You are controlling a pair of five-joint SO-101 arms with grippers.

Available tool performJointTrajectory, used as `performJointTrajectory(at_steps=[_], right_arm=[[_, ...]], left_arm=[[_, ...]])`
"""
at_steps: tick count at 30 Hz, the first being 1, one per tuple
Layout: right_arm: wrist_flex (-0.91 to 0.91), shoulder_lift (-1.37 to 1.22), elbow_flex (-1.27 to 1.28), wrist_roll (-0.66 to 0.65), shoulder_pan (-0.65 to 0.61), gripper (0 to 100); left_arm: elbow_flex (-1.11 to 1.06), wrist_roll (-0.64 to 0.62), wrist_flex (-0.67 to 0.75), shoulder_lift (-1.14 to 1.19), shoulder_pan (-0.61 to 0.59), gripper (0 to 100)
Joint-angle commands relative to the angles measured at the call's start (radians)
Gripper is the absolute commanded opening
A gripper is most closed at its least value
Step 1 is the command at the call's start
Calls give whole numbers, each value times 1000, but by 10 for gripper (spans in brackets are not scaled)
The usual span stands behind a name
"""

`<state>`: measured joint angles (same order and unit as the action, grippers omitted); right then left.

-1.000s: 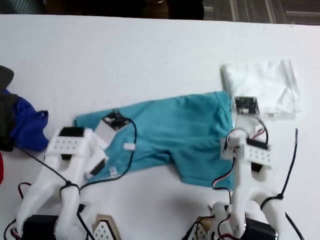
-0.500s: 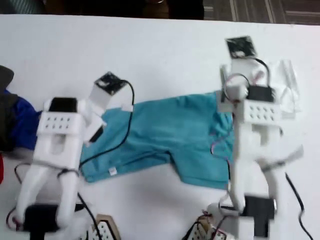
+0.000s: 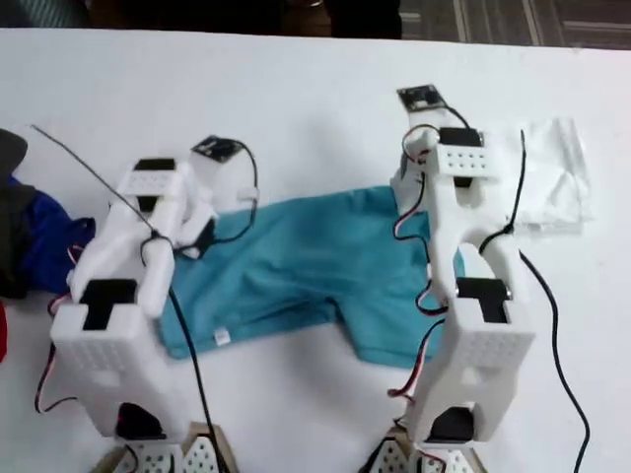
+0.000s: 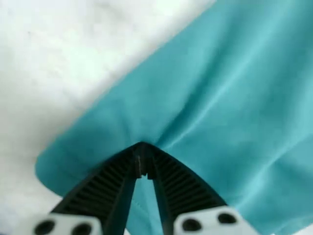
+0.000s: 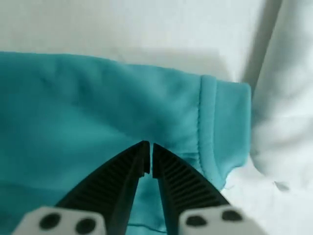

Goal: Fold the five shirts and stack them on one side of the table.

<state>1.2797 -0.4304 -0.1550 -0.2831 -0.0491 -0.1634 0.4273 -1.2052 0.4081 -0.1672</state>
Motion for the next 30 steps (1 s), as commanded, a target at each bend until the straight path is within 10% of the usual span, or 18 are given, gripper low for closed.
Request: performJointTrajectory(at_steps=[1, 23, 30], right_arm=[[2, 7, -43, 11, -27, 19], [-61, -35, -75, 115, -101, 19], [-76, -104, -77, 115, -47, 19]], left_arm=[[107, -2, -46, 57, -84, 25], [1093, 35, -575, 506, -114, 25], [1015, 34, -583, 371, -103, 25]])
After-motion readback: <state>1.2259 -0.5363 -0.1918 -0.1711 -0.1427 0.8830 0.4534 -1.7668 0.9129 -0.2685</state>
